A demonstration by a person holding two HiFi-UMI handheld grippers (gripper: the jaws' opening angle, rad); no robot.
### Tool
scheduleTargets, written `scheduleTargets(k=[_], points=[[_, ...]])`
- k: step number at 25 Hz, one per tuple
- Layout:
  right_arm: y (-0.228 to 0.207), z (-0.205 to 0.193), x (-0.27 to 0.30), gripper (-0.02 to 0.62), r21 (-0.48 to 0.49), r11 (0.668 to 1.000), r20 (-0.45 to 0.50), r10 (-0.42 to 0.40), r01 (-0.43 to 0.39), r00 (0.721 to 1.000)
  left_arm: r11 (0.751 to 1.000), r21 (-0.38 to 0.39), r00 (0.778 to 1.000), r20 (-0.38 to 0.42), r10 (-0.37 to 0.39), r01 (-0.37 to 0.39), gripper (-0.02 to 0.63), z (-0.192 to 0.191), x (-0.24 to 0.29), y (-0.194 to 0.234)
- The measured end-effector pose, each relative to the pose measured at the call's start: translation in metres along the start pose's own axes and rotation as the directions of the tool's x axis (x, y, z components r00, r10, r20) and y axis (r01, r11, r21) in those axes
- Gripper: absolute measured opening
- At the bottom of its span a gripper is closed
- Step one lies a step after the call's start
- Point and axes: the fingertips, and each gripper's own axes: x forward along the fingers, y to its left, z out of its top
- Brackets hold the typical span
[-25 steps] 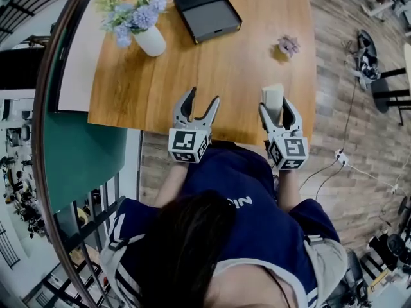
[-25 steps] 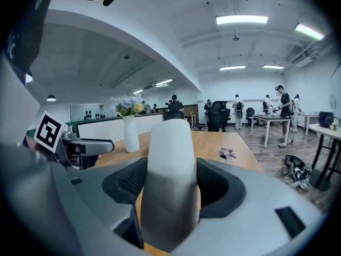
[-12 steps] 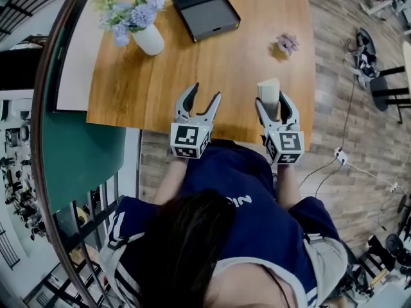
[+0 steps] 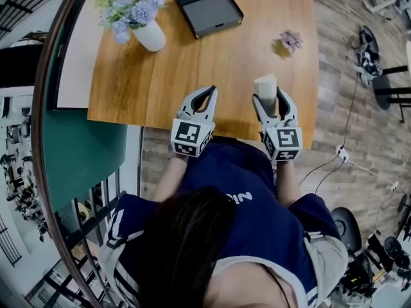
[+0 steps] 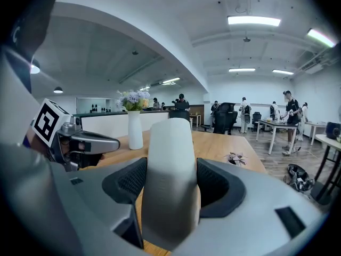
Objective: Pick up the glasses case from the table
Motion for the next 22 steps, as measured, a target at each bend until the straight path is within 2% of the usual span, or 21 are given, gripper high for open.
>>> scheduleTargets(k=[12,22], points=[[-0.001,-0.006,0.009,0.299,-0.053,0.999,-0.051,-0.003,0.000,0.999,1.000,-0.008,1.000,0.006,0.018,-0.018,0.003,0.002,0.001,0.009],[0.001,-0.005,0.010,0.299,-0.048,0.999,-0.043,0.006,-0.008,0.999,0.999,-0.001,0.999,-0.012,0.036,-0.036,0.003,-0.004,-0.002,0.011]])
